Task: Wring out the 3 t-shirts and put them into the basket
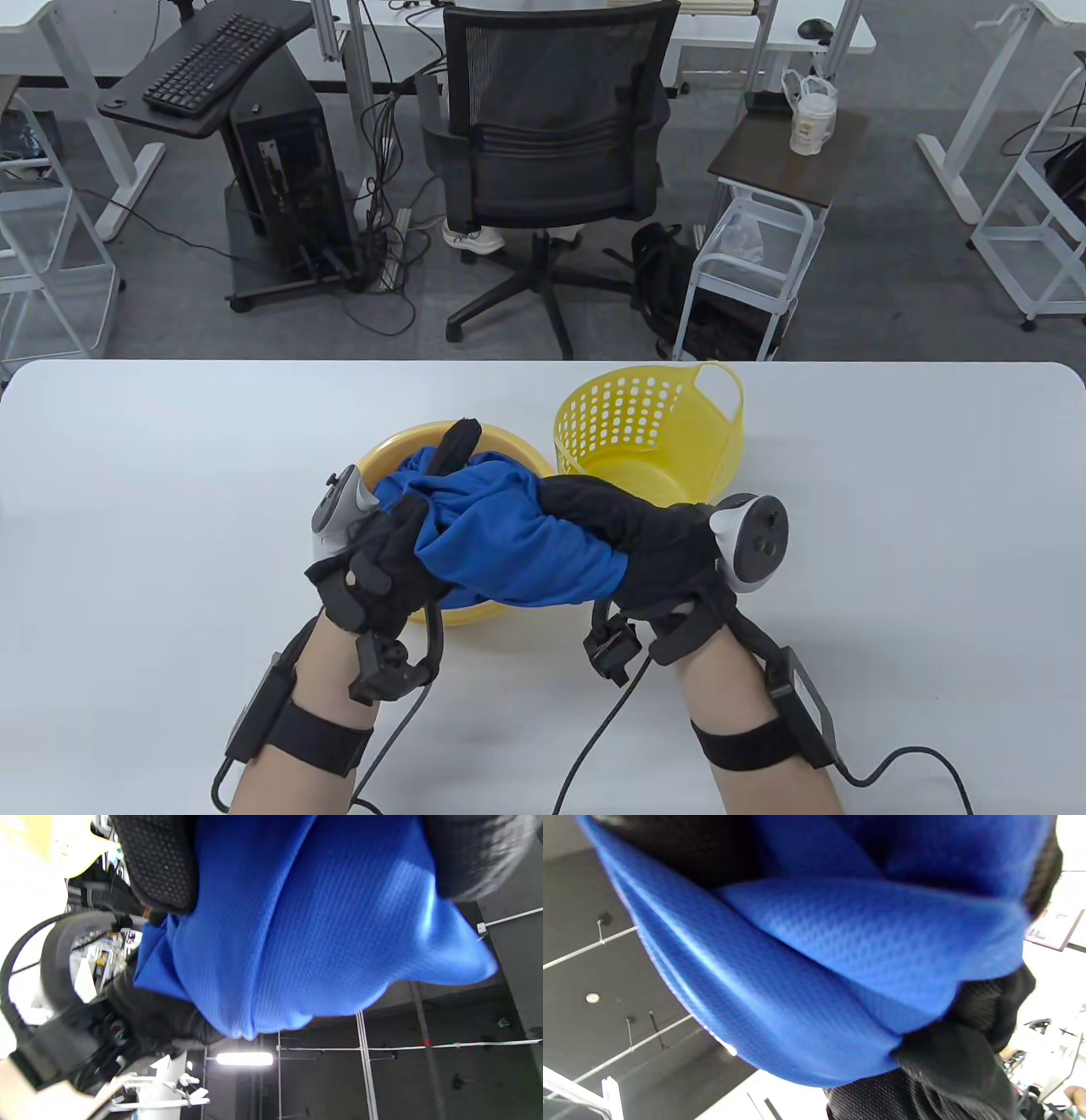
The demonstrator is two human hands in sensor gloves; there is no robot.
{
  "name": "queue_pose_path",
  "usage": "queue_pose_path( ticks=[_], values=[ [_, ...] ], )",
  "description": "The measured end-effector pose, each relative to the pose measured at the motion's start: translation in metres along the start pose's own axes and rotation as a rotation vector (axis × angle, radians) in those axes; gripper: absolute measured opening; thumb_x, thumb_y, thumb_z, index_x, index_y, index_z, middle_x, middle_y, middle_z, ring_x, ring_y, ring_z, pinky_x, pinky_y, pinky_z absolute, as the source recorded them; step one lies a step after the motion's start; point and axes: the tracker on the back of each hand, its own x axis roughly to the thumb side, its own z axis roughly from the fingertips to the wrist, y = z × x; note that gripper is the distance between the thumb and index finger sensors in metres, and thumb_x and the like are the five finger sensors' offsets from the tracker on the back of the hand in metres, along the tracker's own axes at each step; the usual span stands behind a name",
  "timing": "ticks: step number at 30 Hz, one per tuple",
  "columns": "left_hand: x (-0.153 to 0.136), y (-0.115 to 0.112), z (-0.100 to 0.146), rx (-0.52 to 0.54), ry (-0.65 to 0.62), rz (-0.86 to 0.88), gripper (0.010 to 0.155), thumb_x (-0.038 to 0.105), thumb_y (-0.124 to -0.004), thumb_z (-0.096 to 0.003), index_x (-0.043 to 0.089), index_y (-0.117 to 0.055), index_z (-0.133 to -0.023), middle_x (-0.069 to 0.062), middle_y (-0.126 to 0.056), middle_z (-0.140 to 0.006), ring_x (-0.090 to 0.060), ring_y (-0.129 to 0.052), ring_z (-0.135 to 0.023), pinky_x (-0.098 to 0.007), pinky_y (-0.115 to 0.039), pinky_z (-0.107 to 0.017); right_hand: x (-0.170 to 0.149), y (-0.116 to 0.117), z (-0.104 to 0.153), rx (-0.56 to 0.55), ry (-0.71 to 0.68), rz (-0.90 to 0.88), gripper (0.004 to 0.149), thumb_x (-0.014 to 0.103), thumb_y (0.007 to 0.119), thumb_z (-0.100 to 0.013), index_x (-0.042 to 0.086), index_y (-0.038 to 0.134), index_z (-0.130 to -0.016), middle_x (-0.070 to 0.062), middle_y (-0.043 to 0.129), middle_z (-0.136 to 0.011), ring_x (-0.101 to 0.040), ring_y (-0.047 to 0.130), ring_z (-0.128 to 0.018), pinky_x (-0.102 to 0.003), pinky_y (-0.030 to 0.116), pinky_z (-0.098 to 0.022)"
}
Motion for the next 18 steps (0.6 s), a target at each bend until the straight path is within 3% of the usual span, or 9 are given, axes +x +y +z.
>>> queue_pose_path(
  ticks=[2, 7, 9, 10, 13, 16, 18],
  values=[
    [0.007, -0.002, 0.001, 0.091, -0.044, -0.045, 0.076, 0.056, -0.082, -0.0664, 0.046, -0.03, -0.121, -0.012, -0.052, -0.125, -0.046, -0.071, -0.105, -0.053, -0.082, -0.069, -0.005, -0.004, 0.002, -0.1, 0.01, -0.029, 0.042, 0.038, 0.086, -0.056, 0.012, 0.083, -0.088, -0.024, 0.088, -0.091, -0.061, 0.093, -0.054, -0.058, 0.087, -0.03],
    [0.026, -0.017, 0.002, 0.172, -0.128, -0.305, 0.047, 0.037, -0.079, -0.0654, 0.046, -0.064, -0.109, -0.002, -0.058, -0.121, -0.041, -0.07, -0.106, -0.054, -0.08, -0.071, -0.031, -0.01, 0.009, -0.246, 0.192, -0.218, 0.039, 0.036, 0.084, -0.058, 0.006, 0.084, -0.084, -0.025, 0.086, -0.092, -0.065, 0.092, -0.058, -0.059, 0.087, -0.031],
    [0.034, -0.024, 0.003, 0.148, -0.156, -0.425, 0.044, 0.034, -0.08, -0.0637, 0.047, -0.069, -0.104, 0.003, -0.06, -0.12, -0.039, -0.07, -0.107, -0.054, -0.079, -0.072, -0.041, -0.01, 0.01, -0.247, 0.249, -0.3, 0.039, 0.035, 0.085, -0.058, 0.005, 0.083, -0.083, -0.027, 0.084, -0.093, -0.065, 0.092, -0.06, -0.059, 0.088, -0.031],
    [0.036, -0.027, 0.003, 0.136, -0.163, -0.445, 0.042, 0.033, -0.08, -0.0623, 0.048, -0.073, -0.101, 0.005, -0.061, -0.119, -0.038, -0.07, -0.108, -0.054, -0.079, -0.073, -0.046, -0.008, 0.01, -0.191, 0.298, -0.37, 0.039, 0.036, 0.086, -0.058, 0.006, 0.083, -0.084, -0.027, 0.083, -0.095, -0.065, 0.091, -0.061, -0.058, 0.088, -0.03],
    [0.031, -0.023, 0.002, 0.027, -0.154, -0.317, 0.039, 0.029, -0.082, -0.0613, 0.046, -0.08, -0.097, 0.005, -0.062, -0.12, -0.039, -0.067, -0.109, -0.056, -0.076, -0.074, -0.046, -0.006, 0.008, 0.006, 0.373, -0.517, 0.041, 0.034, 0.086, -0.061, 0.007, 0.076, -0.089, -0.034, 0.073, -0.1, -0.068, 0.087, -0.063, -0.057, 0.087, -0.032],
    [0.029, -0.019, 0.003, 0.025, -0.132, -0.338, 0.038, 0.036, -0.081, -0.061, 0.044, -0.08, -0.098, -0.006, -0.057, -0.125, -0.045, -0.066, -0.109, -0.057, -0.076, -0.073, -0.043, -0.011, 0.008, -0.053, 0.403, -0.389, 0.039, 0.031, 0.087, -0.059, 0.004, 0.08, -0.086, -0.034, 0.08, -0.093, -0.065, 0.093, -0.051, -0.052, 0.091, -0.025],
    [0.031, -0.018, 0.004, 0.037, -0.108, -0.393, 0.042, 0.056, -0.08, -0.0617, 0.037, -0.079, -0.099, -0.018, -0.052, -0.126, -0.051, -0.063, -0.108, -0.061, -0.073, -0.073, -0.046, -0.015, 0.009, -0.074, 0.446, -0.364, 0.038, 0.029, 0.088, -0.058, 0.002, 0.08, -0.085, -0.033, 0.081, -0.093, -0.065, 0.092, -0.051, -0.052, 0.091, -0.024]
  ],
)
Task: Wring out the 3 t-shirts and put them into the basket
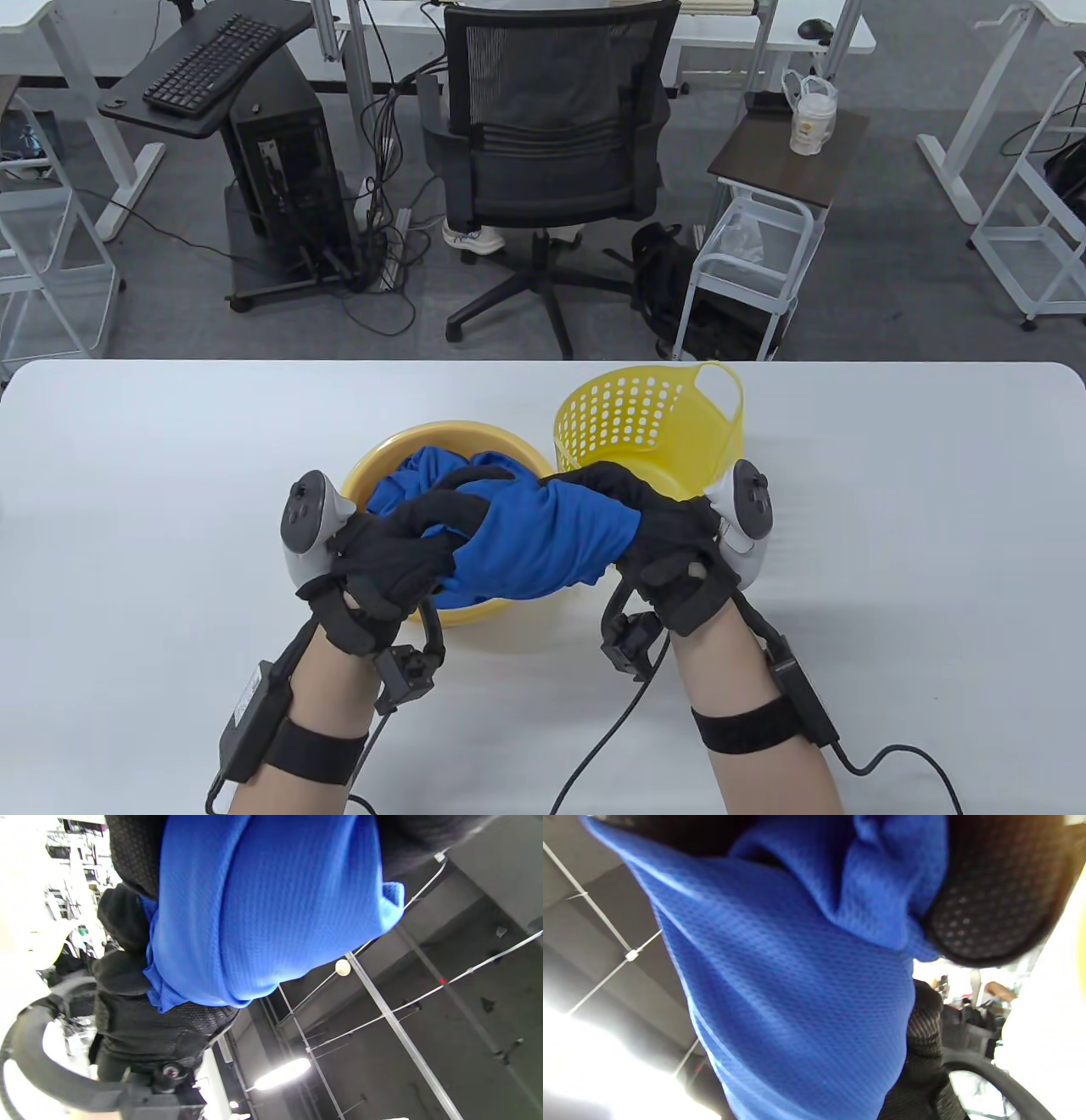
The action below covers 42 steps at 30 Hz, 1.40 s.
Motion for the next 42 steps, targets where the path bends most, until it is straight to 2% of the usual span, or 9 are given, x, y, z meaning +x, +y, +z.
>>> queue_pose_path(
  ticks=[7, 9, 11, 13, 19, 25, 29, 37, 42],
  values=[
    [0.021, -0.012, 0.002, 0.195, 0.149, -0.646, 0.056, 0.076, -0.091, -0.044, 0.035, -0.077, -0.079, -0.015, -0.073, -0.112, -0.044, -0.08, -0.097, -0.057, -0.081, -0.064, 0.006, 0.0, 0.003, -0.104, 0.054, 0.219, 0.038, 0.027, 0.09, -0.057, 0.0, 0.082, -0.082, -0.034, 0.082, -0.09, -0.065, 0.092, -0.048, -0.052, 0.09, -0.022],
    [0.024, -0.019, -0.001, 0.178, 0.133, -0.826, 0.073, 0.074, -0.092, -0.0425, 0.036, -0.06, -0.096, -0.014, -0.073, -0.112, -0.039, -0.084, -0.096, -0.052, -0.085, -0.064, 0.011, -0.001, 0.005, -0.134, 0.051, 0.247, 0.038, 0.026, 0.09, -0.057, -0.001, 0.082, -0.082, -0.034, 0.082, -0.089, -0.065, 0.092, -0.046, -0.051, 0.09, -0.021],
    [0.024, -0.028, -0.004, 0.112, 0.142, -0.908, 0.118, 0.073, -0.093, -0.0413, 0.022, -0.021, -0.119, -0.015, -0.067, -0.116, -0.04, -0.083, -0.097, -0.053, -0.084, -0.064, 0.014, -0.001, 0.007, -0.145, 0.06, 0.287, 0.039, 0.026, 0.092, -0.056, -0.001, 0.082, -0.082, -0.034, 0.083, -0.088, -0.063, 0.092, -0.043, -0.05, 0.09, -0.02],
    [0.024, -0.038, -0.007, 0.03, 0.17, -0.996, 0.116, 0.074, -0.094, -0.0397, 0.041, -0.013, -0.116, -0.018, -0.054, -0.124, -0.04, -0.078, -0.1, -0.054, -0.081, -0.066, 0.014, -0.002, 0.007, -0.177, 0.068, 0.314, 0.039, 0.027, 0.092, -0.055, 0.0, 0.082, -0.082, -0.034, 0.084, -0.086, -0.062, 0.093, -0.039, -0.048, 0.09, -0.018],
    [0.012, -0.069, -0.017, -0.03, 0.274, -1.295, 0.112, 0.076, -0.093, -0.0408, 0.045, -0.015, -0.116, -0.022, -0.047, -0.127, -0.037, -0.08, -0.1, -0.054, -0.082, -0.067, 0.013, -0.003, 0.012, -0.299, 0.144, 0.401, 0.041, 0.026, 0.092, -0.055, 0.0, 0.08, -0.085, -0.034, 0.086, -0.078, -0.053, 0.095, -0.025, -0.037, 0.09, -0.01],
    [0.003, -0.02, -0.004, 0.171, 0.218, -0.587, 0.083, 0.064, -0.09, -0.0554, 0.051, -0.035, -0.117, -0.022, -0.067, -0.114, -0.036, -0.089, -0.083, -0.052, -0.087, -0.056, 0.021, 0.007, 0.015, -0.211, -0.012, 0.056, 0.07, 0.03, 0.085, -0.059, -0.003, 0.05, -0.11, -0.043, 0.062, -0.099, -0.062, 0.088, -0.043, -0.046, 0.09, -0.03],
    [-0.008, 0.008, 0.007, 0.217, 0.209, -0.214, 0.081, 0.065, -0.087, -0.0583, 0.048, -0.035, -0.118, -0.023, -0.067, -0.112, -0.035, -0.088, -0.08, -0.049, -0.087, -0.054, 0.025, 0.022, 0.01, -0.098, -0.248, -0.05, 0.053, 0.015, 0.08, -0.06, 0.011, 0.062, -0.11, -0.044, 0.046, -0.111, -0.077, 0.071, -0.061, -0.066, 0.076, -0.046],
    [-0.002, 0.014, 0.013, 0.235, 0.198, 0.011, 0.082, 0.068, -0.081, -0.0622, 0.044, -0.027, -0.12, -0.023, -0.063, -0.112, -0.033, -0.086, -0.08, -0.047, -0.087, -0.054, 0.042, 0.059, 0.021, -0.004, -0.603, 1.056, 0.071, 0.013, 0.087, -0.053, 0.019, 0.049, -0.112, -0.014, 0.044, -0.121, -0.065, 0.061, -0.085, -0.071, 0.061, -0.06],
    [-0.01, -0.003, 0.006, 0.043, 0.254, 0.276, 0.078, 0.068, -0.078, -0.0656, 0.046, -0.027, -0.12, -0.026, -0.061, -0.113, -0.034, -0.085, -0.081, -0.047, -0.086, -0.054, 0.028, 0.083, 0.024, -0.074, -0.696, 1.646, 0.112, 0.04, 0.096, -0.046, 0.026, -0.001, -0.102, -0.007, -0.001, -0.115, -0.059, 0.021, -0.102, -0.077, 0.036, -0.067]
  ],
)
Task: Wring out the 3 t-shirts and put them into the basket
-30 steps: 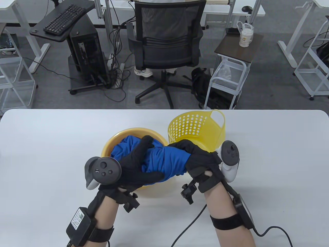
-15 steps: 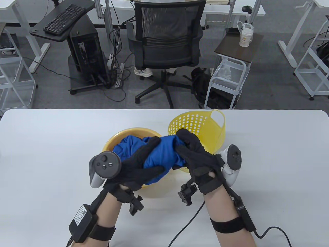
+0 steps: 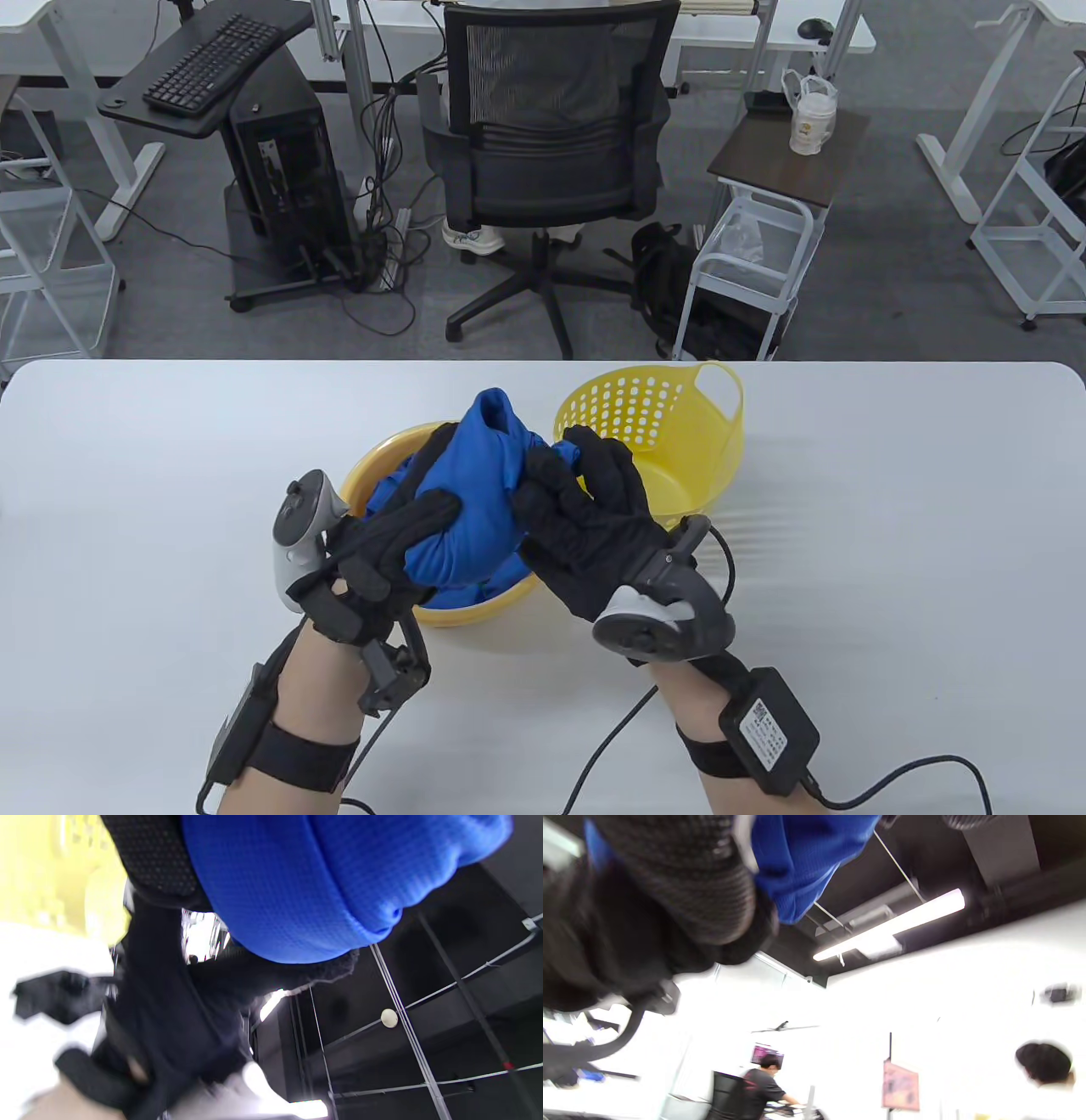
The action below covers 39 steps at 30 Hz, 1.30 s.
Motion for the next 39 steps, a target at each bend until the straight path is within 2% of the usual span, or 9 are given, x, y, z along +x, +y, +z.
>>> queue_pose_path(
  ticks=[6, 12, 15, 20, 23, 26, 31, 33, 39],
  values=[
    [-0.009, -0.002, -0.007, -0.045, 0.194, -0.205, 0.072, 0.067, -0.08, -0.0657, 0.045, -0.038, -0.12, -0.022, -0.065, -0.111, -0.036, -0.088, -0.076, -0.047, -0.088, -0.049, 0.003, 0.009, 0.007, -0.072, -0.067, 0.311, 0.128, 0.053, 0.098, -0.034, 0.023, -0.01, -0.097, -0.014, -0.007, -0.111, -0.06, 0.013, -0.099, -0.079, 0.03, -0.065],
    [-0.01, 0.0, -0.01, -0.223, 0.239, -0.237, 0.069, 0.063, -0.085, -0.0644, 0.047, -0.046, -0.119, -0.03, -0.068, -0.109, -0.039, -0.088, -0.077, -0.052, -0.087, -0.05, 0.012, 0.0, 0.008, -0.159, -0.189, 0.312, 0.114, 0.045, 0.101, -0.037, 0.028, 0.01, -0.104, -0.01, 0.017, -0.117, -0.06, 0.021, -0.101, -0.08, 0.035, -0.064],
    [-0.007, -0.003, -0.01, -0.241, 0.223, -0.249, 0.069, 0.062, -0.086, -0.0631, 0.046, -0.049, -0.118, -0.03, -0.071, -0.107, -0.039, -0.089, -0.076, -0.052, -0.089, -0.049, 0.013, -0.008, 0.006, -0.164, -0.228, 0.222, 0.106, 0.039, 0.104, -0.036, 0.026, 0.025, -0.105, -0.014, 0.061, -0.106, -0.052, 0.064, -0.099, -0.072, 0.055, -0.066],
    [-0.009, 0.0, -0.009, -0.263, 0.228, -0.199, 0.084, 0.066, -0.084, -0.0627, 0.035, -0.035, -0.123, -0.03, -0.071, -0.106, -0.039, -0.09, -0.075, -0.051, -0.089, -0.048, 0.008, -0.009, 0.002, -0.114, -0.171, 0.015, 0.098, 0.03, 0.107, -0.035, 0.025, 0.039, -0.105, -0.024, 0.075, -0.089, -0.037, 0.102, -0.055, -0.061, 0.088, -0.05],
    [-0.014, 0.008, -0.007, -0.192, 0.215, -0.091, 0.096, 0.072, -0.078, -0.0639, 0.026, -0.018, -0.122, -0.028, -0.066, -0.11, -0.039, -0.088, -0.078, -0.05, -0.087, -0.05, 0.009, -0.007, 0.001, -0.113, -0.094, 0.094, 0.096, 0.031, 0.107, -0.035, 0.024, 0.042, -0.106, -0.025, 0.078, -0.083, -0.029, 0.103, -0.039, -0.055, 0.094, -0.039],
    [-0.015, 0.008, -0.006, -0.114, 0.192, -0.13, 0.088, 0.079, -0.075, -0.0617, 0.034, -0.032, -0.124, -0.028, -0.062, -0.114, -0.04, -0.087, -0.08, -0.05, -0.086, -0.051, 0.001, -0.001, 0.002, -0.085, -0.022, 0.142, 0.093, 0.034, 0.106, -0.036, 0.026, 0.044, -0.105, -0.022, 0.082, -0.08, -0.027, 0.103, -0.035, -0.041, 0.096, -0.022],
    [-0.017, 0.0, -0.012, -0.108, 0.178, -0.208, 0.096, 0.081, -0.084, -0.0527, 0.039, -0.035, -0.123, -0.027, -0.055, -0.118, -0.042, -0.084, -0.085, -0.051, -0.086, -0.055, -0.017, 0.008, 0.009, -0.099, 0.02, 0.073, 0.087, 0.033, 0.105, -0.036, 0.028, 0.049, -0.102, -0.022, 0.084, -0.076, -0.036, 0.104, -0.056, -0.052, 0.095, -0.042],
    [-0.018, -0.007, -0.016, -0.14, 0.194, -0.24, 0.106, 0.077, -0.092, -0.0503, 0.037, -0.026, -0.123, -0.029, -0.051, -0.119, -0.042, -0.081, -0.088, -0.053, -0.085, -0.057, -0.021, 0.009, 0.009, -0.049, 0.053, 0.078, 0.086, 0.032, 0.105, -0.036, 0.029, 0.049, -0.102, -0.022, 0.084, -0.072, -0.028, 0.105, -0.042, -0.047, 0.097, -0.03],
    [-0.007, -0.044, -0.023, -0.091, 0.189, -0.755, 0.134, 0.07, -0.1, -0.0421, 0.02, 0.0, -0.115, -0.031, -0.053, -0.115, -0.037, -0.084, -0.089, -0.048, -0.089, -0.055, -0.038, 0.01, 0.013, 0.004, 0.12, 0.078, 0.084, 0.035, 0.105, -0.037, 0.03, 0.052, -0.102, -0.018, 0.089, -0.06, -0.017, 0.095, -0.011, -0.035, 0.088, -0.004]
  ],
)
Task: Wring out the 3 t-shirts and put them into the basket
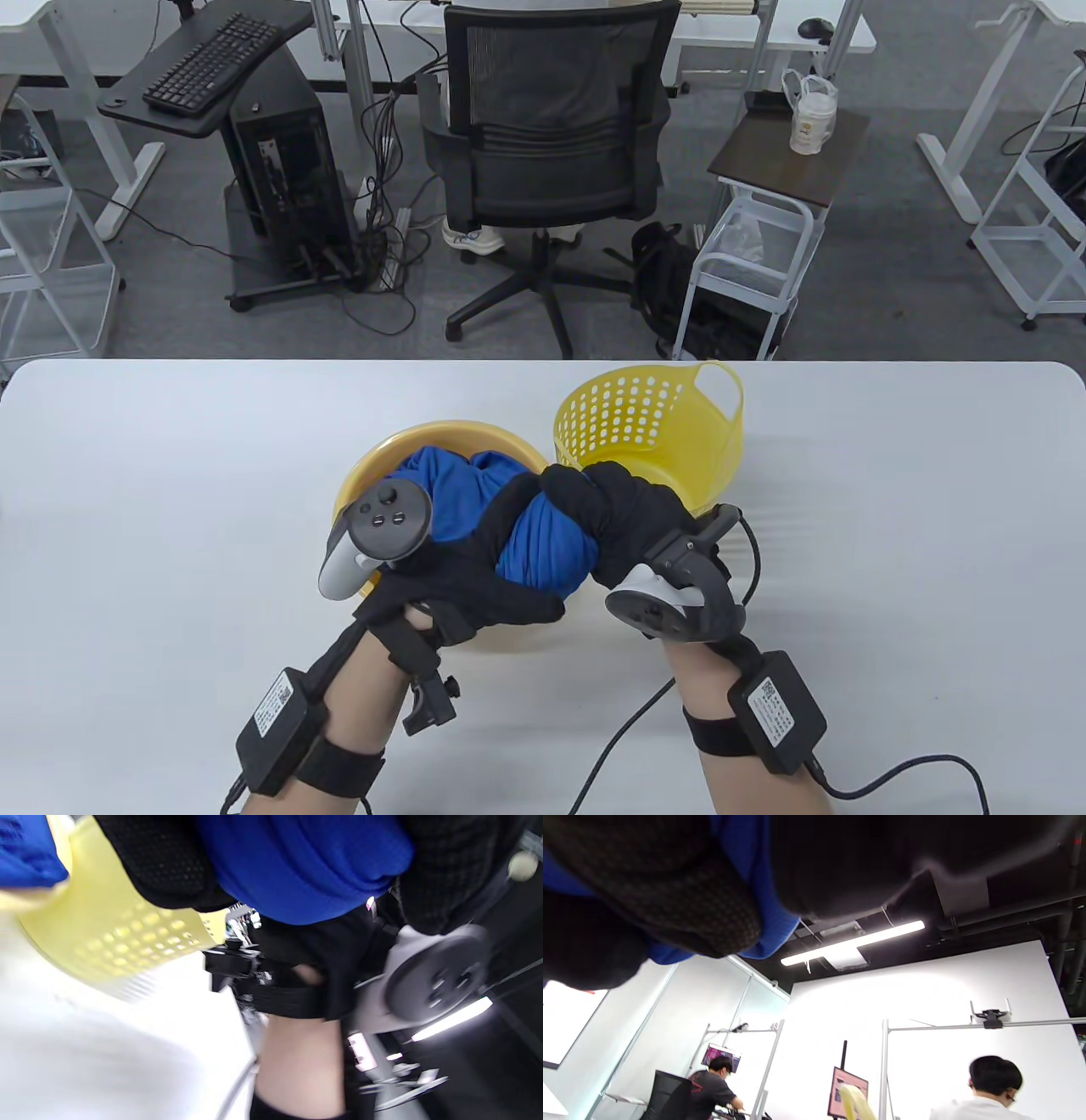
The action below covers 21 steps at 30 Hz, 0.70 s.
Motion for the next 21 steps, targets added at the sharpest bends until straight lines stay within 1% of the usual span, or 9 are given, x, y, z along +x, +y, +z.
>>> queue_pose_path(
  ticks=[1, 2, 4, 7, 8, 11, 15, 17, 21],
  values=[
    [0.005, -0.003, 0.0, 0.017, 0.013, -0.07, 0.135, 0.067, -0.102, -0.0422, 0.018, 0.002, -0.114, -0.031, -0.052, -0.114, -0.037, -0.083, -0.089, -0.048, -0.089, -0.055, 0.0, 0.0, 0.001, 0.0, -0.003, 0.015, 0.083, 0.035, 0.105, -0.037, 0.029, 0.054, -0.101, -0.017, 0.09, -0.057, -0.016, 0.094, -0.009, -0.035, 0.087, -0.003],
    [0.01, -0.005, 0.001, 0.058, 0.023, -0.162, 0.135, 0.066, -0.102, -0.0421, 0.017, 0.002, -0.114, -0.03, -0.054, -0.114, -0.036, -0.085, -0.089, -0.048, -0.09, -0.055, 0.0, -0.002, -0.001, 0.014, 0.001, 0.033, 0.082, 0.036, 0.106, -0.037, 0.029, 0.055, -0.101, -0.016, 0.091, -0.055, -0.016, 0.093, -0.008, -0.035, 0.087, -0.002],
    [0.017, -0.007, 0.001, 0.127, 0.035, -0.316, 0.133, 0.062, -0.103, -0.0432, 0.015, -0.002, -0.114, -0.029, -0.059, -0.113, -0.035, -0.088, -0.087, -0.047, -0.091, -0.054, 0.004, -0.006, -0.002, 0.026, 0.003, 0.084, 0.081, 0.034, 0.106, -0.037, 0.028, 0.057, -0.101, -0.017, 0.09, -0.054, -0.016, 0.092, -0.007, -0.035, 0.086, -0.001],
    [0.019, -0.009, 0.001, 0.207, 0.05, -0.456, 0.126, 0.058, -0.104, -0.0444, 0.017, -0.009, -0.117, -0.027, -0.064, -0.112, -0.036, -0.09, -0.086, -0.048, -0.091, -0.053, 0.01, -0.006, -0.004, 0.048, 0.005, 0.174, 0.081, 0.034, 0.106, -0.037, 0.026, 0.057, -0.1, -0.017, 0.091, -0.054, -0.016, 0.092, -0.007, -0.035, 0.087, -0.001],
    [0.019, -0.01, 0.002, 0.254, 0.053, -0.491, 0.122, 0.057, -0.104, -0.0451, 0.02, -0.012, -0.118, -0.026, -0.066, -0.112, -0.036, -0.091, -0.087, -0.049, -0.091, -0.054, 0.011, -0.006, -0.005, 0.065, 0.01, 0.177, 0.081, 0.034, 0.106, -0.036, 0.025, 0.057, -0.101, -0.017, 0.091, -0.054, -0.016, 0.092, -0.006, -0.035, 0.086, -0.001],
    [0.016, -0.014, 0.001, 0.336, 0.027, -0.544, 0.116, 0.056, -0.104, -0.0447, 0.025, -0.021, -0.119, -0.024, -0.07, -0.111, -0.035, -0.093, -0.086, -0.05, -0.091, -0.053, 0.011, -0.006, -0.005, 0.096, 0.014, 0.185, 0.081, 0.033, 0.107, -0.036, 0.024, 0.057, -0.1, -0.017, 0.091, -0.053, -0.016, 0.092, -0.006, -0.035, 0.086, 0.0],
    [0.013, -0.012, 0.0, 0.377, 0.044, -0.649, 0.112, 0.056, -0.104, -0.0434, 0.029, -0.025, -0.119, -0.021, -0.073, -0.11, -0.034, -0.095, -0.086, -0.051, -0.091, -0.054, 0.012, -0.001, -0.005, 0.138, 0.056, 0.149, 0.082, 0.032, 0.107, -0.036, 0.023, 0.057, -0.1, -0.018, 0.091, -0.053, -0.015, 0.092, -0.006, -0.034, 0.086, 0.0],
    [0.006, -0.007, 0.001, 0.369, 0.022, -0.633, 0.11, 0.056, -0.105, -0.0428, 0.032, -0.027, -0.118, -0.018, -0.075, -0.11, -0.033, -0.095, -0.086, -0.051, -0.09, -0.054, 0.01, 0.001, -0.007, 0.187, 0.078, 0.074, 0.082, 0.032, 0.107, -0.035, 0.022, 0.058, -0.1, -0.018, 0.091, -0.052, -0.015, 0.092, -0.005, -0.033, 0.086, 0.001],
    [0.003, 0.001, 0.004, 0.361, 0.015, -0.685, 0.11, 0.057, -0.104, -0.0425, 0.033, -0.027, -0.118, -0.016, -0.075, -0.111, -0.031, -0.095, -0.088, -0.051, -0.089, -0.056, 0.013, 0.006, -0.01, 0.183, 0.11, 0.021, 0.082, 0.031, 0.107, -0.035, 0.02, 0.058, -0.101, -0.019, 0.09, -0.052, -0.015, 0.091, -0.005, -0.033, 0.085, 0.001]
  ],
)
